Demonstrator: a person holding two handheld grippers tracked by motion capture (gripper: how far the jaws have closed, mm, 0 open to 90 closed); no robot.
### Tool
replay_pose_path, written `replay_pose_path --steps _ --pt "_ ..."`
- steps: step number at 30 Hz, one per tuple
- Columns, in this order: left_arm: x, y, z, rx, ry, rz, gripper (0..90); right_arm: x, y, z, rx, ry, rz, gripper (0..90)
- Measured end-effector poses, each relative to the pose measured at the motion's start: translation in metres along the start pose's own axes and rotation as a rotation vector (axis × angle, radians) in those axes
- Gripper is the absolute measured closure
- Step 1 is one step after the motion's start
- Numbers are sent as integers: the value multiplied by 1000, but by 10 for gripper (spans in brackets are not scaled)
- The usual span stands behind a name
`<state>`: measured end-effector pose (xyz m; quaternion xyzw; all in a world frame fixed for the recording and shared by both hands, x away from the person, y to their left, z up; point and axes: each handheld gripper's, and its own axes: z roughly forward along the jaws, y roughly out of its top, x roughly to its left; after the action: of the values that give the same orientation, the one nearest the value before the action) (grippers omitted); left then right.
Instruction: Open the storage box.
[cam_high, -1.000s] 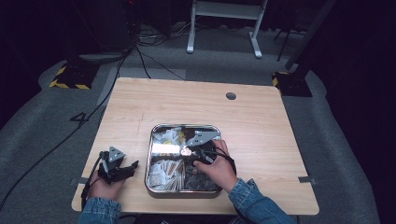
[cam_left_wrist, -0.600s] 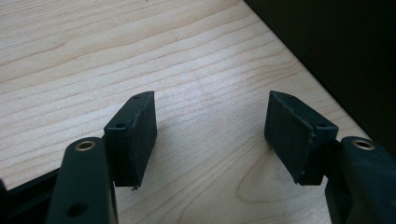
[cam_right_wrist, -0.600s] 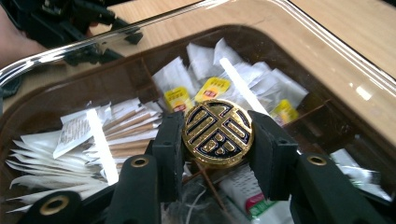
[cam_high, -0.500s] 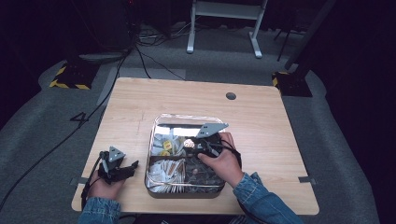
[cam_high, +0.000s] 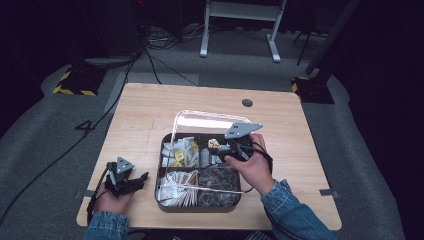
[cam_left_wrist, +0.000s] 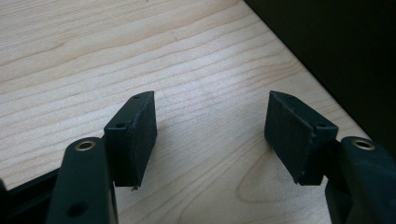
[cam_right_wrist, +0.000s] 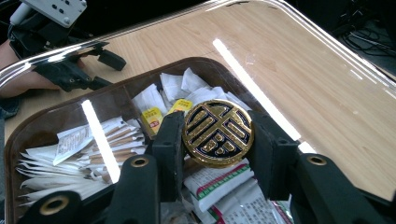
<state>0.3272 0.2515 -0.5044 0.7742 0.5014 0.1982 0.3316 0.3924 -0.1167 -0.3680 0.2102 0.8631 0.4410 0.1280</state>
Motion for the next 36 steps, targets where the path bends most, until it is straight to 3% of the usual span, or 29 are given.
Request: replay_pose_path --steps 6,21,36 --pt "0 0 0 0 -1 1 347 -15 -6 -12 10 -35 18 582" --pt "0 0 0 0 -1 0 347 -72 -32 -52 18 -170 116 582" --pt "0 0 0 0 -1 1 347 -123 -61 -74 37 -283 207 582"
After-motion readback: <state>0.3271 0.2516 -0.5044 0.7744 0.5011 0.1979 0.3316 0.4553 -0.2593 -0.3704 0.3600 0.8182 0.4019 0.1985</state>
